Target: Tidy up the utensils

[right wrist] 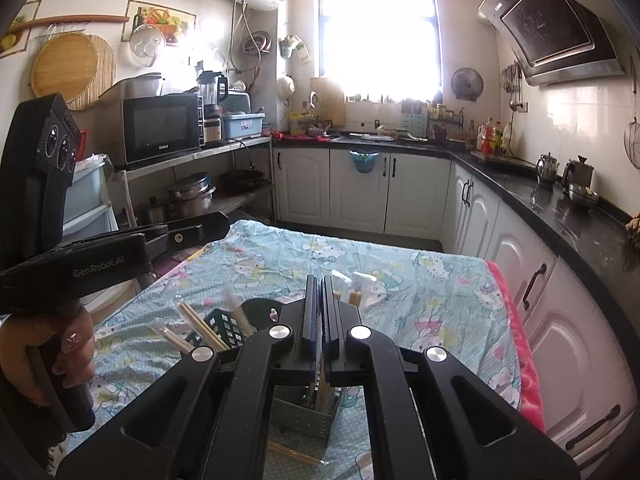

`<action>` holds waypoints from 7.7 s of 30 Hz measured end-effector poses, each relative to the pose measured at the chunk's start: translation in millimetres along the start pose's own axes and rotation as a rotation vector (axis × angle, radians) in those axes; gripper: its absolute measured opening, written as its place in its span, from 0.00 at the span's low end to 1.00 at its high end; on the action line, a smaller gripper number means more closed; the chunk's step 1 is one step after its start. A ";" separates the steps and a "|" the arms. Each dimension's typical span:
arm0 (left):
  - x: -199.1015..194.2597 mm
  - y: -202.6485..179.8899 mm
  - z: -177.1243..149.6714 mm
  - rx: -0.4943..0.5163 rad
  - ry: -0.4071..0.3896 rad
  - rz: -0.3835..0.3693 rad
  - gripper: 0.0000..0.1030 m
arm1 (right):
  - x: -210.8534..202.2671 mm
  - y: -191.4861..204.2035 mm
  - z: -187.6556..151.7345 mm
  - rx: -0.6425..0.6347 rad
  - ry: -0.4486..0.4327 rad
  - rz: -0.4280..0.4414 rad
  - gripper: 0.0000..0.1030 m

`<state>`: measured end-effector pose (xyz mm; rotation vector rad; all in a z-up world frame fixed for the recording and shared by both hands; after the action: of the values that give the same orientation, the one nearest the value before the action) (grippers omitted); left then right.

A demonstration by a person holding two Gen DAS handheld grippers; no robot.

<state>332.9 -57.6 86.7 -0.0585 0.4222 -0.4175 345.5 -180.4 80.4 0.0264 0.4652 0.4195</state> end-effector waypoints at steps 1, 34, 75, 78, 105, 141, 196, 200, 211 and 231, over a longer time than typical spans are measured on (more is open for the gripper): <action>-0.3 0.2 -0.8 0.000 0.001 0.004 0.04 | 1.2 -1.0 -1.5 0.003 0.004 -0.001 0.07; -82.2 12.9 5.9 -0.052 -0.062 0.051 0.90 | -60.0 1.9 -1.0 -0.019 -0.085 -0.032 0.59; -100.4 5.1 -95.5 -0.111 0.083 0.071 0.90 | -90.7 7.9 -88.6 -0.017 0.048 -0.035 0.67; -93.2 -2.1 -104.5 -0.103 0.109 0.062 0.90 | -88.8 4.8 -102.0 -0.029 0.075 -0.046 0.68; -23.7 -46.8 -170.6 -0.023 0.340 -0.051 0.90 | -81.2 -35.6 -192.4 0.061 0.247 -0.100 0.67; 57.9 -93.8 -248.9 -0.006 0.647 -0.245 0.31 | -34.1 -41.8 -262.2 0.193 0.467 -0.024 0.31; -0.7 -36.4 -176.4 -0.129 0.414 -0.158 0.03 | -62.4 -8.5 -188.5 0.097 0.269 -0.013 0.02; -13.7 -27.5 -165.6 -0.146 0.376 -0.137 0.03 | -62.5 8.7 -174.4 0.073 0.246 0.028 0.02; -52.5 -1.7 -135.7 -0.178 0.274 -0.077 0.03 | -65.3 55.7 -133.8 -0.003 0.167 0.128 0.02; -102.4 13.6 -79.6 -0.138 0.138 -0.004 0.02 | -76.7 101.0 -83.5 -0.088 0.067 0.241 0.02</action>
<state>220.6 -1.3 51.7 -0.1654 0.5863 -0.3967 207.5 -124.4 50.7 -0.0173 0.5112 0.6784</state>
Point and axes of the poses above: each gripper's, at about its wrist camera, not at the fingertips, and x roughly the way its jaws point, y to its left, z to its top, the point moved 9 cm from there along x, roughly the way its jaws point, and after that the axes turned 7 degrees about x, right-handed, at the moved point
